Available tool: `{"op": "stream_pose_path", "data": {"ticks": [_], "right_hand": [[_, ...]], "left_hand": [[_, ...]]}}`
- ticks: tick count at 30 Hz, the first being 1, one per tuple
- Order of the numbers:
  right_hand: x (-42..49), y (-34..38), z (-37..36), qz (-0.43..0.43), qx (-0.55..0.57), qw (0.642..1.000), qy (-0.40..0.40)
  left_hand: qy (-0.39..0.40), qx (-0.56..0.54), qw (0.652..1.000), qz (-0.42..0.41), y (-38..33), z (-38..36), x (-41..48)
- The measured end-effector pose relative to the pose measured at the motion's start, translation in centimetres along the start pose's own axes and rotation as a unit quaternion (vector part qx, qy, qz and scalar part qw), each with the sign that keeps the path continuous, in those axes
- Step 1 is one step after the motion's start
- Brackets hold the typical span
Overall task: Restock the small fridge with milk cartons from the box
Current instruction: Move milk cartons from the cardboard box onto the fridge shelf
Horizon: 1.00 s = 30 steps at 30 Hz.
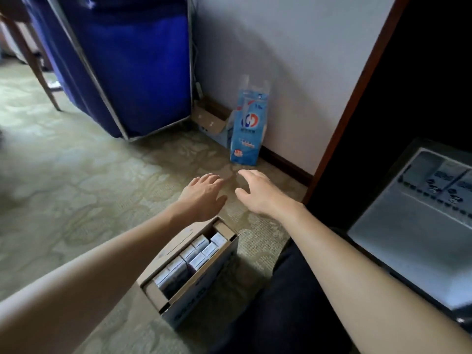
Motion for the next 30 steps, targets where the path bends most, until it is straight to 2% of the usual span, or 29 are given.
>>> {"op": "stream_pose_path", "data": {"ticks": [7, 16, 21, 30], "right_hand": [[4.4, 4.1, -6.4, 0.034, -0.022, 0.997, 0.063], [7.1, -1.0, -17.9, -0.012, -0.032, 0.986, 0.165], [8.5, -2.1, -21.1, -0.008, -0.027, 0.987, 0.157], [9.2, 0.6, -26.6, 0.053, -0.089, 0.973, 0.205]], "left_hand": [[0.024, -0.054, 0.996, 0.06, 6.2, -6.9, -3.2], [0.081, -0.096, 0.984, 0.127, 10.7, -16.8, -6.5], [0.097, -0.075, 0.983, 0.134, 10.6, -20.9, -7.8], [0.078, -0.021, 0.979, 0.186, 10.8, -24.3, -10.0]]}}
Point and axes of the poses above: each hand's wrist, its own x-axis towards the middle knuckle, its own z-axis out of the back of the hand, y = z × x, the point moved 7 cm from there along x, towards the middle knuckle, and after that the axes turned 14 degrees about y, right-handed, at the moved point
